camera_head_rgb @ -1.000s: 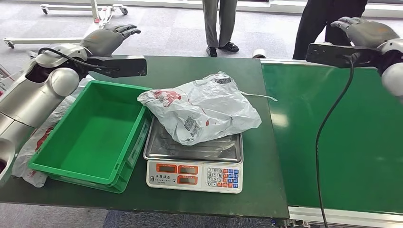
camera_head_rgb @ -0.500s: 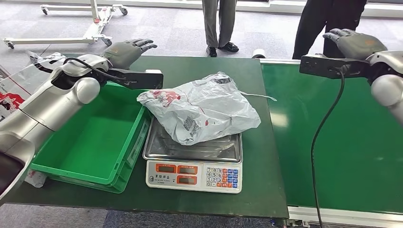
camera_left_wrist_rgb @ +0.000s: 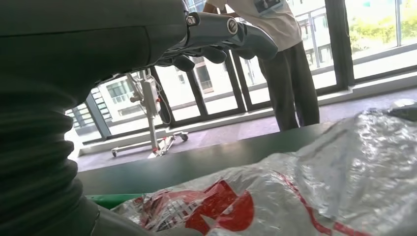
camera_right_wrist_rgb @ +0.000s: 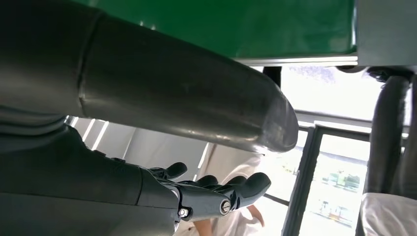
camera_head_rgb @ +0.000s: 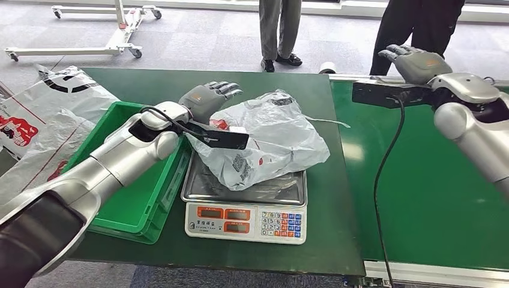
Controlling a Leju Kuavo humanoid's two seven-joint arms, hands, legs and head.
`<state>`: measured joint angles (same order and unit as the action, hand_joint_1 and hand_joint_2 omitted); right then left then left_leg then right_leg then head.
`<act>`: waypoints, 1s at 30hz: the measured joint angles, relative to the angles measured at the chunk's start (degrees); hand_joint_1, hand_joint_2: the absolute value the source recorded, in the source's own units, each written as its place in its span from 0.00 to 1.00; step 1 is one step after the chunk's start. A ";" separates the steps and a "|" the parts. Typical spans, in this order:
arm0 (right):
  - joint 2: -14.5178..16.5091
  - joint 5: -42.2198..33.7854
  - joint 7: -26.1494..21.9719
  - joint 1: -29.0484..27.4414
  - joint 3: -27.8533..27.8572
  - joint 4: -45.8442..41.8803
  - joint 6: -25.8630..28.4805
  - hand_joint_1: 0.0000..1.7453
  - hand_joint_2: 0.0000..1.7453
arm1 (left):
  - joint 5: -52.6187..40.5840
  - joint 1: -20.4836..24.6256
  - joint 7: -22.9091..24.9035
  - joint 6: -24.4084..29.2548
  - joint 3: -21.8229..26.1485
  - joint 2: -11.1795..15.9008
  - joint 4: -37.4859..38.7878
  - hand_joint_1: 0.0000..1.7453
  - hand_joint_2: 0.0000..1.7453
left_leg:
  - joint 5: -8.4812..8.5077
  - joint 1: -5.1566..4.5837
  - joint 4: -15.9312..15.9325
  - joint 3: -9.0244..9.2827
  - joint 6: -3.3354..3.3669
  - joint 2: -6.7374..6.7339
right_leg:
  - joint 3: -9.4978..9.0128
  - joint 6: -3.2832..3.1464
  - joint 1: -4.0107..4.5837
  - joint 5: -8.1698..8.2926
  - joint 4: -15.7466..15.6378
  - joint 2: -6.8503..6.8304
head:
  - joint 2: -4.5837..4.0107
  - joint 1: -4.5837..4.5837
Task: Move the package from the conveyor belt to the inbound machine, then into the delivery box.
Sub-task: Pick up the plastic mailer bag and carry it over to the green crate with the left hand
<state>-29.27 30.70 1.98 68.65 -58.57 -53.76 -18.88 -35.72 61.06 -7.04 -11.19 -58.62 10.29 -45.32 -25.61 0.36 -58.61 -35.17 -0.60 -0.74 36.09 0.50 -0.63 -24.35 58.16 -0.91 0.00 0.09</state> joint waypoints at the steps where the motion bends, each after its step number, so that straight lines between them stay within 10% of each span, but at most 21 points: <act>1: 0.31 0.32 -0.02 -0.28 -0.01 0.41 0.46 0.00 0.00 | -0.68 -0.55 -0.51 0.57 -0.14 -0.69 0.85 0.00 1.00 | 0.00 0.00 0.00 0.00 0.00 0.00 | 0.00 0.00 0.00 0.00 0.00 -0.01 | 0.00 0.00; 17: -1.50 4.28 2.06 -8.01 5.13 -1.33 3.78 0.00 0.00 | -6.61 -6.35 -5.32 -3.05 -0.67 -5.46 6.36 0.00 1.00 | -0.03 -0.01 0.01 -0.01 0.04 -0.01 | 0.03 0.04 0.00 -0.03 0.00 0.00 | 0.00 0.01; 21: -1.54 4.53 2.05 -8.52 5.85 -1.55 3.83 0.00 0.00 | -7.64 -6.52 -5.98 -4.01 -1.22 -5.59 6.51 0.99 1.00 | -0.02 0.00 0.01 0.01 0.04 0.00 | 0.01 0.04 0.00 -0.03 0.00 0.00 | 0.00 0.01; 30: -3.37 5.30 1.95 -12.39 9.32 -5.13 5.17 0.00 0.00 | -11.06 -7.09 -7.53 -1.98 -3.53 -5.57 6.80 1.00 1.00 | -0.01 -0.02 -0.01 0.03 0.08 0.10 | -0.09 0.07 -0.02 -0.05 -0.01 -0.15 | 0.00 0.02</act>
<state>-32.64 36.00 3.93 56.26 -49.25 -58.89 -13.72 -46.78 53.96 -14.57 -13.17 -62.16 4.72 -38.52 -25.62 0.34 -58.62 -35.14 -0.52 -0.64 36.00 0.57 -0.65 -24.39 58.15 -1.06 0.00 0.10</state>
